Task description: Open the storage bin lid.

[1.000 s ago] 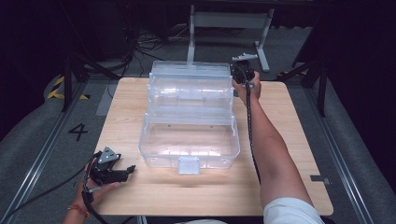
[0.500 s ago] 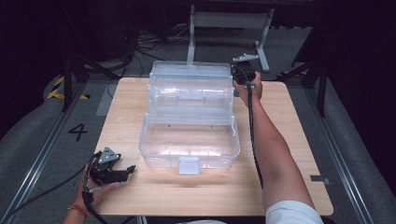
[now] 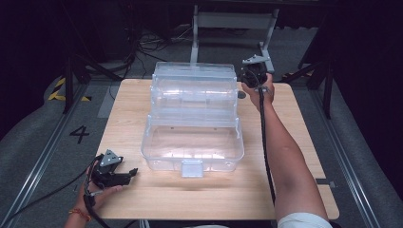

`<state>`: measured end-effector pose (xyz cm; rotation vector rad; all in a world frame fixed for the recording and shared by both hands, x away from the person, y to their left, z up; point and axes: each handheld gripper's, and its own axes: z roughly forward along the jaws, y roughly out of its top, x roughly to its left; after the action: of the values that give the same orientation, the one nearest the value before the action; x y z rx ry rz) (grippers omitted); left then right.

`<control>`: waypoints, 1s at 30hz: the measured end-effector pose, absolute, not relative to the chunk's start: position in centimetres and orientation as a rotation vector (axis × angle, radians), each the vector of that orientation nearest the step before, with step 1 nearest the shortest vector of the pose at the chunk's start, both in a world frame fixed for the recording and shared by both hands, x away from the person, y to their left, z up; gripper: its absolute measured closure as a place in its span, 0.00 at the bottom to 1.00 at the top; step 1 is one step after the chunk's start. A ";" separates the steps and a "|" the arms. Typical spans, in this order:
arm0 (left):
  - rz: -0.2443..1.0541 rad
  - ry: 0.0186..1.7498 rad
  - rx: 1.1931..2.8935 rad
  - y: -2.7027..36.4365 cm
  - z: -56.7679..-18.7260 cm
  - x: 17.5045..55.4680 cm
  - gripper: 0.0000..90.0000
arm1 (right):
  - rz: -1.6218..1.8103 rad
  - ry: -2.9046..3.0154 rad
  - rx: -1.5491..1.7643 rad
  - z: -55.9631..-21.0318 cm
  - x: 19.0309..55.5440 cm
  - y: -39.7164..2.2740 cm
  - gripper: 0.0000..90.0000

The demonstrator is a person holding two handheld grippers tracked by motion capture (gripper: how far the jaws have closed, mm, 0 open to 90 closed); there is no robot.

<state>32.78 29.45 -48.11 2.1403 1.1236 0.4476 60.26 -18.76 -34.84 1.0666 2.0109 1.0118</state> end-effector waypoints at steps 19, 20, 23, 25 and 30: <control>0.449 1.123 2.142 29.5 -48.1 32.8 0.26 | 1.025 2.038 0.988 -34.5 56.4 -20.3 0.93; 0.453 1.123 2.141 29.5 -48.1 32.8 0.26 | 1.024 2.045 0.982 -34.5 56.2 -20.3 0.93; 0.449 1.123 2.142 29.5 -48.1 32.8 0.26 | 1.010 2.061 0.955 -34.5 55.2 -20.5 0.93; 0.449 1.123 2.142 29.5 -48.1 32.8 0.26 | 1.010 2.066 0.949 -34.5 54.7 -20.7 0.92; 0.449 1.123 2.142 29.5 -48.1 32.8 0.26 | 1.011 2.077 0.926 -34.5 53.1 -21.4 0.92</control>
<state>32.79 29.46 -48.11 2.1421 1.1227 0.4492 53.10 -21.39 -34.49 0.9256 2.0774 1.0113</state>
